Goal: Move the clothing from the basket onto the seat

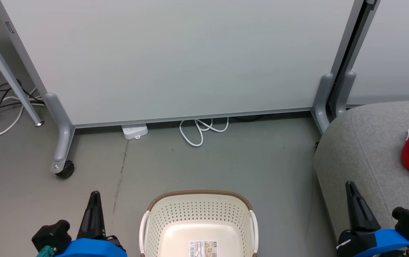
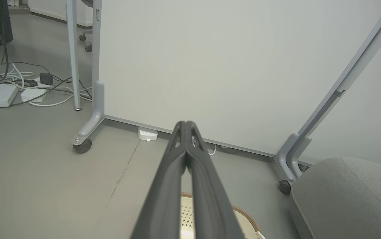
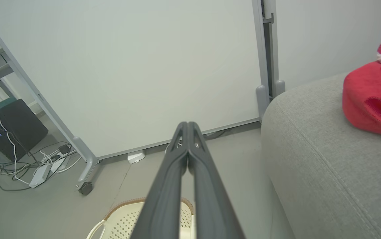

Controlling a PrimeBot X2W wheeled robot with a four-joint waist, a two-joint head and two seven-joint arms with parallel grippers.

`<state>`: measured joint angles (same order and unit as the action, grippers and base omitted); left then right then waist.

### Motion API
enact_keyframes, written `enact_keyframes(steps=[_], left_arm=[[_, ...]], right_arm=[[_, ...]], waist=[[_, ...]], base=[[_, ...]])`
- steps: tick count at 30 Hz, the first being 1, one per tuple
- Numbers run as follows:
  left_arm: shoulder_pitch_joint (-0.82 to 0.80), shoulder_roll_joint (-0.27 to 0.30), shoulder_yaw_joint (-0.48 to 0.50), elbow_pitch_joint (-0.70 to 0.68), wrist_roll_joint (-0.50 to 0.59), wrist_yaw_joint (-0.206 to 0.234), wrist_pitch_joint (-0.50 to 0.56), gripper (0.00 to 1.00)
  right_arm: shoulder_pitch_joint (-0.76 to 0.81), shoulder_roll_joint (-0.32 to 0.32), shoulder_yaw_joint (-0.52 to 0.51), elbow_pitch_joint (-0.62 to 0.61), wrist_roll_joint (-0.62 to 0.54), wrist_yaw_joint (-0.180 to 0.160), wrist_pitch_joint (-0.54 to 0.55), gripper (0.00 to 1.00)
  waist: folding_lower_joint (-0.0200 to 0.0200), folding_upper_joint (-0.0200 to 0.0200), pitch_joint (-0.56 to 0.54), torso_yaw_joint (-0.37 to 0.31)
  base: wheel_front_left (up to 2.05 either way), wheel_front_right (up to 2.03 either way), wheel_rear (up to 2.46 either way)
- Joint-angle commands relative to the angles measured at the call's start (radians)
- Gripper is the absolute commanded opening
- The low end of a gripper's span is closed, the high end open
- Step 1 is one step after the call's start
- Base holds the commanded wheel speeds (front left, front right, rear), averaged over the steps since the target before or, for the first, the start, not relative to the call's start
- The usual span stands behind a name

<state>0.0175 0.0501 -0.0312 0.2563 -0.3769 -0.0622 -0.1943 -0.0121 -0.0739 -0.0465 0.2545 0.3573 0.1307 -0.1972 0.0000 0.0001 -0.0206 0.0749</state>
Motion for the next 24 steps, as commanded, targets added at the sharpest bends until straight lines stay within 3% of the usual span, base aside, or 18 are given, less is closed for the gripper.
enact_keyframes(steps=[1, 24], left_arm=[[-0.034, 0.001, 0.011, -0.017, -0.040, -0.006, 0.007, 0.00], [-0.065, 0.001, 0.051, -0.017, -0.403, -0.026, 0.098, 0.00]], right_arm=[[-0.020, -0.002, -0.006, -0.017, 0.041, 0.000, 0.007, 0.00], [-0.046, 0.006, -0.023, -0.017, 0.410, 0.000, 0.099, 0.00]], waist=[[0.0000, -0.0001, 0.000, -0.001], [0.0000, -0.0001, 0.005, -0.016]], base=[[0.00, 0.00, 0.00], [0.00, 0.00, 0.00]])
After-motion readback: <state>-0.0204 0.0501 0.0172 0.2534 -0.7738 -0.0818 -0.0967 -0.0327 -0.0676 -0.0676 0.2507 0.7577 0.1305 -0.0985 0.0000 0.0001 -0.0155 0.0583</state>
